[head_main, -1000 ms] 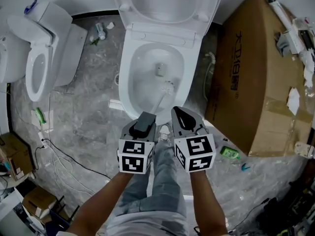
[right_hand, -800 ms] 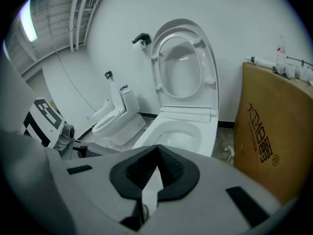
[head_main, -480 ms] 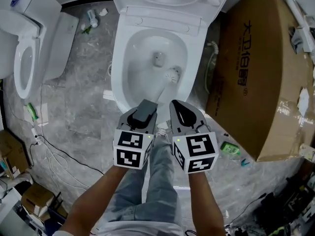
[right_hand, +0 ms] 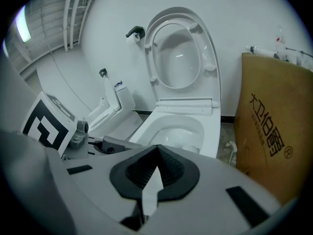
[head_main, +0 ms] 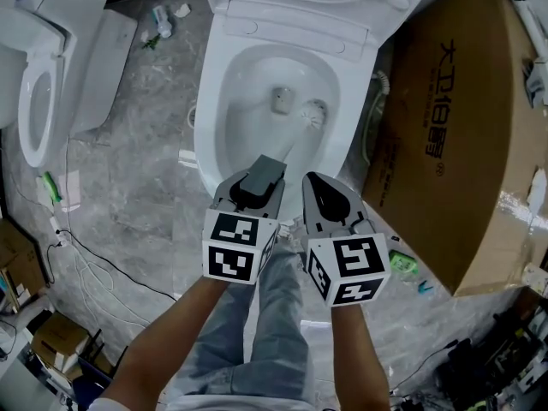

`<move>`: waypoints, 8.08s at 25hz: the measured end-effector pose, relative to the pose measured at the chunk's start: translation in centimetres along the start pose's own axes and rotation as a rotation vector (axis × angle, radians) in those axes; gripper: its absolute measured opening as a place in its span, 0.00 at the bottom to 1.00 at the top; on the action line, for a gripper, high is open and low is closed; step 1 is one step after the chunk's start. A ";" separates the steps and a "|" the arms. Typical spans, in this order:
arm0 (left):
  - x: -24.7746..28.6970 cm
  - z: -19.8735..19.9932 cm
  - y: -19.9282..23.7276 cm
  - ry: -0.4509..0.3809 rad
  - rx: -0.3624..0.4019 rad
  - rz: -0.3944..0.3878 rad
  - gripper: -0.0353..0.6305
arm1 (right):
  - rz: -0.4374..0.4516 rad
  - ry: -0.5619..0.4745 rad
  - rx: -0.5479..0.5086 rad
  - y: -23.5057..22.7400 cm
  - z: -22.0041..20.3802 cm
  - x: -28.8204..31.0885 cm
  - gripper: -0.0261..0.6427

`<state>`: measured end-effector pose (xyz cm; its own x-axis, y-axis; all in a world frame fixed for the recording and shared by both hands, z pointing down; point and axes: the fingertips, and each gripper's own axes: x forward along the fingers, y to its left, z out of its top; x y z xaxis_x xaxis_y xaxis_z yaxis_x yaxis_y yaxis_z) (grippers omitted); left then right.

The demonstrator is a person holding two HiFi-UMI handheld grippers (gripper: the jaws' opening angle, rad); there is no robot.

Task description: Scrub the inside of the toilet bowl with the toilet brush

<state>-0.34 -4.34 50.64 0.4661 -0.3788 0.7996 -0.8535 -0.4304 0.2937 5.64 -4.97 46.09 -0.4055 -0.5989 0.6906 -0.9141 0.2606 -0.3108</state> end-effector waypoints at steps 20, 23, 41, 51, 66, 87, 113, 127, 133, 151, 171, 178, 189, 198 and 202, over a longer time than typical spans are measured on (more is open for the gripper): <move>3.0 4.8 3.7 -0.073 -0.021 0.049 0.29 | 0.005 0.032 -0.019 -0.1 -0.4 2.6 0.04; 2.9 5.3 4.5 -0.081 -0.028 0.071 0.29 | 0.009 0.036 -0.023 -0.1 -0.6 2.7 0.04; -0.8 3.8 8.3 -0.076 -0.060 0.197 0.29 | 0.036 0.041 -0.048 1.3 -1.2 1.4 0.04; -3.1 1.4 9.6 -0.029 -0.063 0.240 0.29 | 0.046 0.044 -0.060 2.6 -1.6 0.7 0.04; -6.7 -3.2 9.0 0.092 -0.022 0.241 0.29 | 0.023 0.029 -0.064 5.2 -2.4 -1.2 0.04; -10.5 -8.9 3.7 0.217 0.010 0.121 0.29 | -0.036 0.013 -0.024 6.4 -3.3 -3.5 0.04; -3.9 -3.8 -1.7 0.129 0.002 -0.017 0.29 | -0.060 0.027 -0.007 3.0 -3.1 -3.0 0.04; -2.1 -1.1 -0.1 0.053 -0.074 0.010 0.29 | -0.052 0.047 -0.003 2.2 -3.2 -1.9 0.04; -1.1 -1.4 1.6 0.062 -0.074 0.034 0.29 | -0.034 0.046 -0.008 2.4 -2.8 -1.1 0.04; 2.5 0.5 3.6 0.035 -0.078 0.051 0.29 | -0.011 0.064 -0.032 1.0 -2.2 1.1 0.04; 3.1 2.7 8.0 -0.003 -0.103 0.111 0.29 | -0.012 0.085 -0.054 0.8 -2.5 2.1 0.04; 1.9 2.0 9.7 -0.003 -0.121 0.145 0.29 | -0.001 0.081 -0.059 1.8 -2.4 2.2 0.04; -0.5 -0.4 10.4 0.012 -0.123 0.164 0.29 | 0.006 0.073 -0.077 3.3 -2.5 1.6 0.04; -2.0 -2.6 9.6 0.037 -0.116 0.175 0.29 | 0.018 0.071 -0.088 4.2 -2.9 1.2 0.04; -2.3 -3.8 8.9 0.053 -0.116 0.172 0.29 | 0.023 0.067 -0.092 4.3 -3.0 0.9 0.04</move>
<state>-9.90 -4.17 53.37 0.3008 -0.3936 0.8687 -0.9421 -0.2642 0.2065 1.34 -2.17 47.34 -0.4233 -0.5403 0.7272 -0.8999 0.3440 -0.2681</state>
